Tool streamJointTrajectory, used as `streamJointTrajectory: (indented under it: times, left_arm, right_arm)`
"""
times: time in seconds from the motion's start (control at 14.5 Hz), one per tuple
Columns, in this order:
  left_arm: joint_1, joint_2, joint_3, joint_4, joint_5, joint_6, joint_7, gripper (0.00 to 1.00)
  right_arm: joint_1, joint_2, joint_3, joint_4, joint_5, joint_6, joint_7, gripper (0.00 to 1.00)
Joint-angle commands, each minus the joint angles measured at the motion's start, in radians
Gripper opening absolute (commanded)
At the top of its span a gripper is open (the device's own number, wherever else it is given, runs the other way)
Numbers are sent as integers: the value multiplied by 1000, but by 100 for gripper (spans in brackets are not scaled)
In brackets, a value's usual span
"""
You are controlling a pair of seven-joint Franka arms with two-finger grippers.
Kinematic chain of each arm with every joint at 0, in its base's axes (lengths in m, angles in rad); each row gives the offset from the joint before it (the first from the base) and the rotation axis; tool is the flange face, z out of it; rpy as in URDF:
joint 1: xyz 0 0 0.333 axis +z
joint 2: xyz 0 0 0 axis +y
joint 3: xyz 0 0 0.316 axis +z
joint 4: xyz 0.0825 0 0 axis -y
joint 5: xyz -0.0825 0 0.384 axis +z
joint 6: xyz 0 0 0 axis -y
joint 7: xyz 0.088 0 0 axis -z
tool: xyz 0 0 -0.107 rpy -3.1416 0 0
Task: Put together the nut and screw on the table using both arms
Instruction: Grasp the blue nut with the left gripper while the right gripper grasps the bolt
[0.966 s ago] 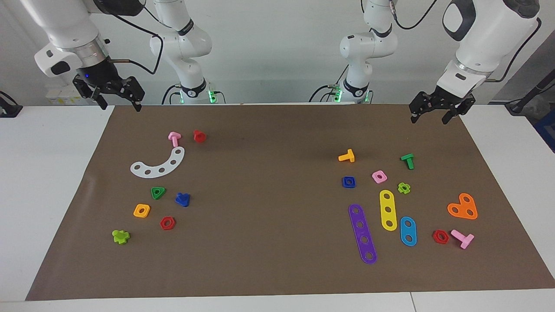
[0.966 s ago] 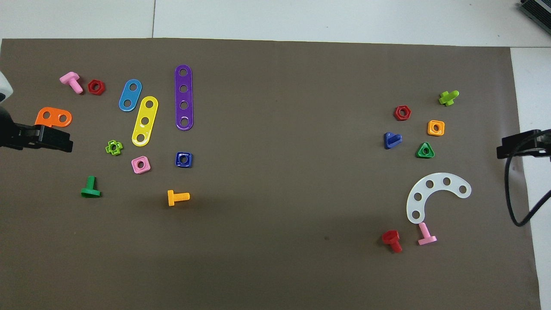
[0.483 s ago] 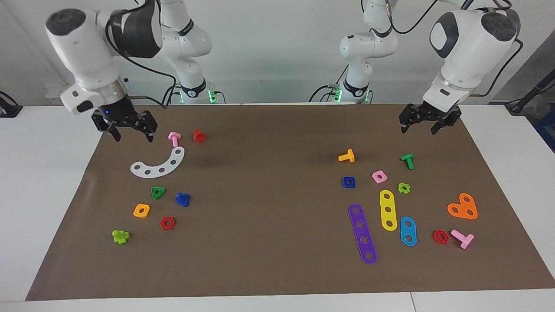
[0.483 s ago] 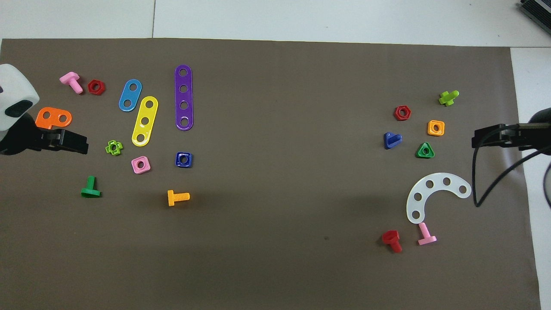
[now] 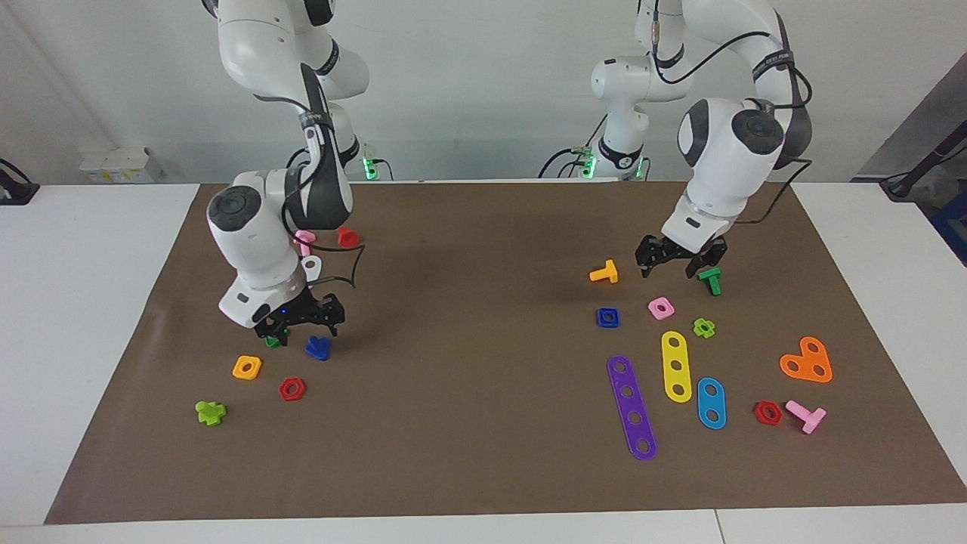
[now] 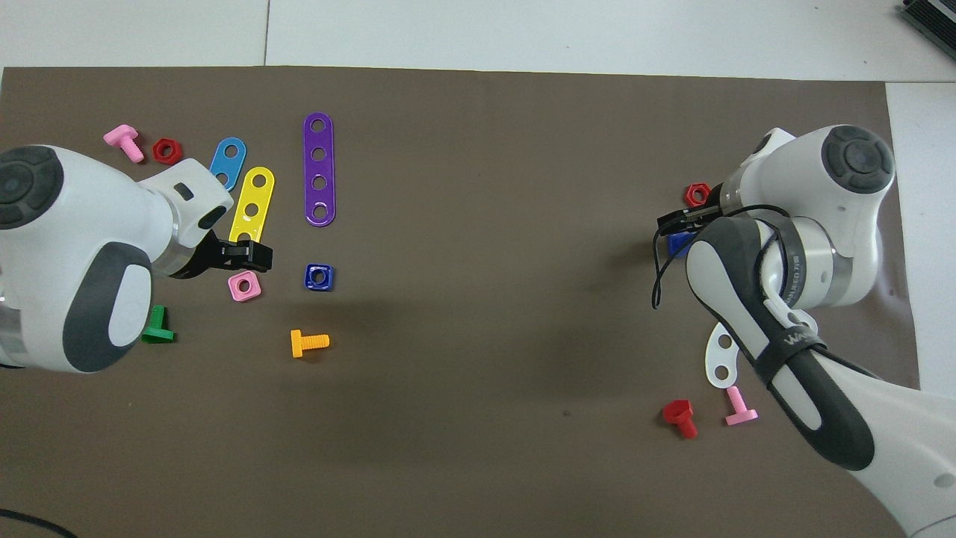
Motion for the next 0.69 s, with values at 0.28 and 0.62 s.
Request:
streamJointTrajectory:
  times: [0.28, 0.62]
  left_arm:
    - [-77, 82, 12, -110, -32, 242, -57, 92]
    - [-114, 178, 13, -111, -32, 351, -25, 87]
  right_arm:
    - [-22, 12, 1, -50, 20, 30, -120, 66]
    - [-21, 12, 2, -70, 20, 57, -117, 42]
